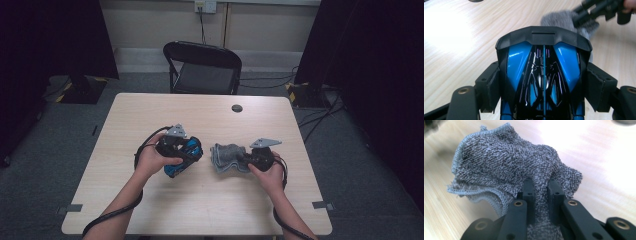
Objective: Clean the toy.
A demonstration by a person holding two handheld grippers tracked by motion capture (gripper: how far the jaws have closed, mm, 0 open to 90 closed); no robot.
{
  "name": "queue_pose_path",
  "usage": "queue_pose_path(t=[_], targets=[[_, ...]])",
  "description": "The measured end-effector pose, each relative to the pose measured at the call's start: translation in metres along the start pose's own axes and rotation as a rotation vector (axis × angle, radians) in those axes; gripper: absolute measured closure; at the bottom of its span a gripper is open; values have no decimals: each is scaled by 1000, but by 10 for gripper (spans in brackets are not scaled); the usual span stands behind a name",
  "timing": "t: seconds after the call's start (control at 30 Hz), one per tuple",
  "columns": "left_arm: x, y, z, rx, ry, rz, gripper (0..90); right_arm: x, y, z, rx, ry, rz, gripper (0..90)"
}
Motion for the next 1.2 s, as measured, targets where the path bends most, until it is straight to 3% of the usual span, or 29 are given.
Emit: queue_pose_path(t=[0.13, 0.23, 0.4, 0.57, 0.67, 0.8, 1.0, 1.1, 1.2], targets=[[-4, -2, 6, -13, -11, -8, 256, 20, 7, 4, -14, -31, 27, 797], [-5, -5, 10, -14, -28, -21, 256, 35, 6, 3, -32, -12, 21, 797], [-4, -10, 21, -30, -50, -32, 256, 58, -5, -2, -85, 26, 10, 796], [1, -13, 31, -41, -71, -33, 256, 72, -19, -7, -113, 16, 0, 796], [1, -15, 24, -12, -46, -33, 256, 77, -26, -21, -63, 21, 9, 797], [-2, -12, 9, 52, -27, -37, 256, 78, -27, -40, -4, 64, 6, 797], [-7, -8, -4, 77, 19, -31, 256, 74, -22, -56, 79, 79, 27, 799], [-8, -8, -7, 84, 20, -33, 256, 73, -20, -64, 109, 99, 28, 800], [-10, -8, -9, 88, 28, -36, 256, 67, -21, -66, 95, 122, 3, 799]])
Point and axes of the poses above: each handheld gripper's, and its own axes: y roughly backward along the jaws, x roughly out of its top, z roughly to its right, the point moved 9 cm from there along -y, roughly forward along the jaws, and after that the axes turned 5 degrees about y, right-handed, at the moved point
